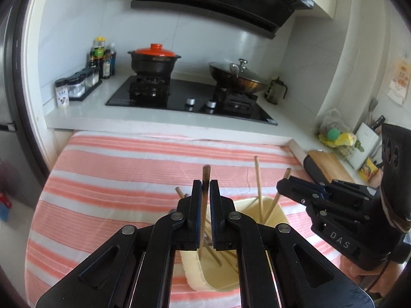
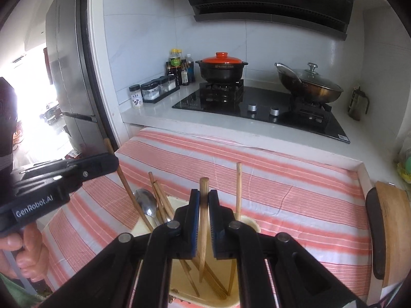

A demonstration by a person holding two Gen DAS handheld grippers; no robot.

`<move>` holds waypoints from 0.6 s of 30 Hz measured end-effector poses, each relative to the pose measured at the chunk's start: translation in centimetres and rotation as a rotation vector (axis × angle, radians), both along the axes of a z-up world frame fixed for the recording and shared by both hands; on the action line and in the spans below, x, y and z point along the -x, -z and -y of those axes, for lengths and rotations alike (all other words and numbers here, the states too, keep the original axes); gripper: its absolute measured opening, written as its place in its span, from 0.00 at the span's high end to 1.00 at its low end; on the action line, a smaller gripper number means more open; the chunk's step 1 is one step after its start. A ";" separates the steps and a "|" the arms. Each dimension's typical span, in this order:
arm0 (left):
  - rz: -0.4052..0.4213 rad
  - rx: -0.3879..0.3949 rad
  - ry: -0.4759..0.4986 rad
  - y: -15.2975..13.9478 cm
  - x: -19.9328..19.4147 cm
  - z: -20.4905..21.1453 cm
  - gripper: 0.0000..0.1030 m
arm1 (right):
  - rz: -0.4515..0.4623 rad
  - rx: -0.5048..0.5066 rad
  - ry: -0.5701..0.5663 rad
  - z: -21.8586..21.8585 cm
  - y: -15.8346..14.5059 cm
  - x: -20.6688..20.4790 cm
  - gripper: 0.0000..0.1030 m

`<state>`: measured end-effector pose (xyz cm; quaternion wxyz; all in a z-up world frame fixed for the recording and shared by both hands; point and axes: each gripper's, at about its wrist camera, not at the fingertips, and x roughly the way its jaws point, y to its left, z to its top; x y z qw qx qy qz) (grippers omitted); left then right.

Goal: Organize utensils
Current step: 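Open both tools to release the chopsticks and withdraw over the table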

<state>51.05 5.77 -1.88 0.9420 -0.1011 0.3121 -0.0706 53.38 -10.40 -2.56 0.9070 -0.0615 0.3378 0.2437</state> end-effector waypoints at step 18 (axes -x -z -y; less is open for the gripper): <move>-0.134 -0.105 0.116 2.4 19.6 -2.8 0.11 | 0.161 0.121 0.029 7.0 -1.9 17.4 0.46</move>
